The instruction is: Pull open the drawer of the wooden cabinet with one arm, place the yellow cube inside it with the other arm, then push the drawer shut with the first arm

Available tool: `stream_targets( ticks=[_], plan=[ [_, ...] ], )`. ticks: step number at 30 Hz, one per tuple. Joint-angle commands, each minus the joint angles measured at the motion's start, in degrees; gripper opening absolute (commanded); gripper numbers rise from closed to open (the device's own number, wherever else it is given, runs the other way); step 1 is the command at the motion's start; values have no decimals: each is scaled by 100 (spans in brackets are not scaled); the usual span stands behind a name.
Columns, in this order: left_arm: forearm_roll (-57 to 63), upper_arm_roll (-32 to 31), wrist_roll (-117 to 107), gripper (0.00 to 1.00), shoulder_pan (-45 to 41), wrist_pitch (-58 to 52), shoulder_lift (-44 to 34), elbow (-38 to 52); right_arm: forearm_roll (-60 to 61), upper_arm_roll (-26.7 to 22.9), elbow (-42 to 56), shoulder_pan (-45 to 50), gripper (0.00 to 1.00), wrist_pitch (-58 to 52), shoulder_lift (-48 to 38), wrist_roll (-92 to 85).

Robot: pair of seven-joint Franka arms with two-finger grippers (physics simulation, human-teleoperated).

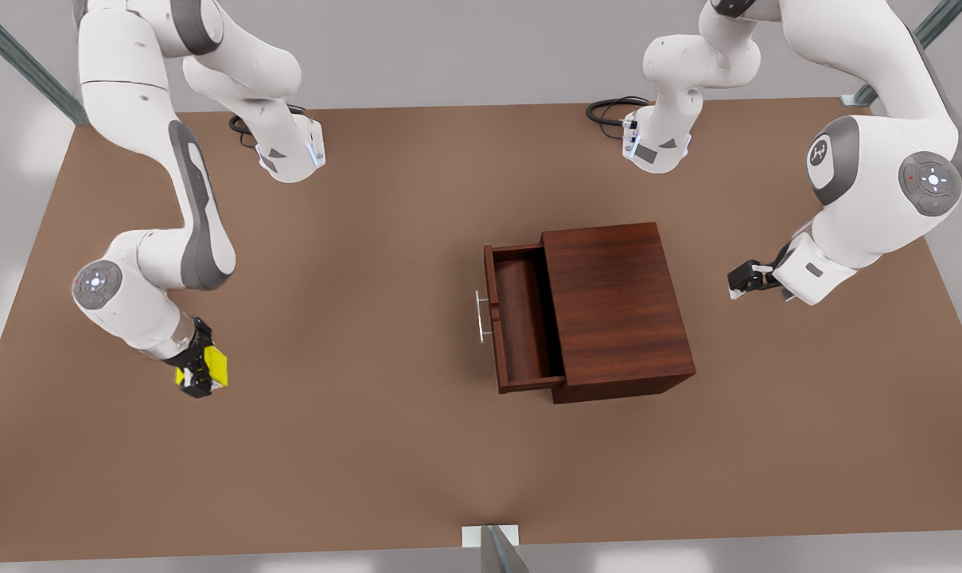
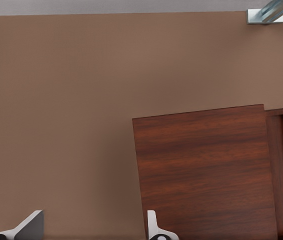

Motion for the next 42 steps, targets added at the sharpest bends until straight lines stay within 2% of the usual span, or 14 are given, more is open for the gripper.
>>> stream_targets(
  ticks=[1,4,8,18,21,26,32,39,42],
  plan=[
    [4,0,51,100,-5,-2,-6,3,-57,-9,460,257,53,-1744,109,1018],
    [4,0,51,100,3,-2,-6,3,-48,-27,1164,802,53,-2254,346,1106],
    [4,0,51,100,-5,-2,-6,3,-241,-62,2482,1558,53,-3238,1111,1659],
    [4,0,51,100,-5,-2,-6,-6,-92,-97,3757,3069,52,-3555,1744,4102],
    [4,0,51,100,-5,-2,-6,-6,-92,-97,4257,3632,52,-3432,2236,4919],
    [4,0,51,100,-5,-2,-6,-6,-92,-106,4566,4318,52,-2975,2614,5842],
    [4,0,51,100,-5,-2,-6,-6,-92,-79,4689,4546,53,-2131,2746,7583],
    [4,0,51,100,-5,-2,3,-6,-92,-88,4856,4810,54,-1164,3106,7645],
    [4,0,51,100,-5,-2,3,-6,-92,-88,4943,4863,54,-1147,3211,7645]
  ],
)
